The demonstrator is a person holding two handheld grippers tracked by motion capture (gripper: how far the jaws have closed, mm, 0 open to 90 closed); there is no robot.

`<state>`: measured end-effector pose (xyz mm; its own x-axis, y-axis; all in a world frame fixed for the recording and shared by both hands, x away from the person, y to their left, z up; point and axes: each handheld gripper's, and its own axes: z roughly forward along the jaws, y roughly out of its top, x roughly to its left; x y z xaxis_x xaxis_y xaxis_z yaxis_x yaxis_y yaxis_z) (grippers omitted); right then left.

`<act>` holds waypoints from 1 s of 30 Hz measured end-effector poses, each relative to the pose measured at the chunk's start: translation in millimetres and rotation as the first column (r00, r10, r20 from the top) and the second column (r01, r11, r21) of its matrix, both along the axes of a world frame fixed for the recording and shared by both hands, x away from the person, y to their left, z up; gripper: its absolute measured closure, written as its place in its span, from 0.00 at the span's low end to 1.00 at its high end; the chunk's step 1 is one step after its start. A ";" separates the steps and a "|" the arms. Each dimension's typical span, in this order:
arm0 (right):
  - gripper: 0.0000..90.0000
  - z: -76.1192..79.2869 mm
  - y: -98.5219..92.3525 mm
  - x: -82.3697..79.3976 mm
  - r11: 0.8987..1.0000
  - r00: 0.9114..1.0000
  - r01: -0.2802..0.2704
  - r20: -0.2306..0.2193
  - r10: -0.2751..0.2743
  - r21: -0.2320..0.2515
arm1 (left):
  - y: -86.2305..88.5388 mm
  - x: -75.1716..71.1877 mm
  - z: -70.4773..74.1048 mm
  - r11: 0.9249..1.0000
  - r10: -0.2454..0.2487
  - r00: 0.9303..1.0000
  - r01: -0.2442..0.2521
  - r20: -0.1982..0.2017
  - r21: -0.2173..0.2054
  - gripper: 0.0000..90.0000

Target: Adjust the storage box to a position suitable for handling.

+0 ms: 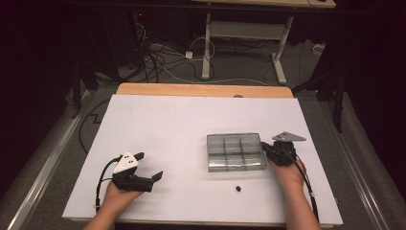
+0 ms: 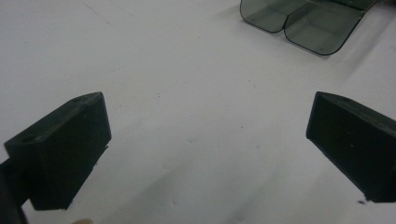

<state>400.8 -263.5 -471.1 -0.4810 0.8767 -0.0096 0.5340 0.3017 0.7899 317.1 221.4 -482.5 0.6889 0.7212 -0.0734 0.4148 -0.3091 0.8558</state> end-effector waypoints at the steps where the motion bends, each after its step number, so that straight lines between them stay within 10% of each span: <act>1: 1.00 0.0 0.0 0.0 1.000 1.000 0.000 0.000 0.000 0.000 | -0.1 0.0 0.0 1.000 0.000 1.000 0.000 0.000 0.000 0.00; 13: 1.00 -3.4 47.2 -18.7 0.993 0.993 -0.116 -0.004 0.116 -0.023 | -0.2 -0.5 0.0 1.000 -0.003 1.000 0.003 0.002 -0.001 0.00; 30: 1.00 -5.1 40.2 -60.7 0.991 0.991 -0.133 -0.032 0.133 -0.029 | -0.9 -1.1 -0.1 1.000 0.003 1.000 -0.003 0.005 0.002 0.00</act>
<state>340.1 -223.3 -476.3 -0.5938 0.8043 -0.0200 0.5106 0.3959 0.7632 316.0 220.4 -482.6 0.6871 0.7233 -0.0685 0.4118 -0.3100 0.8569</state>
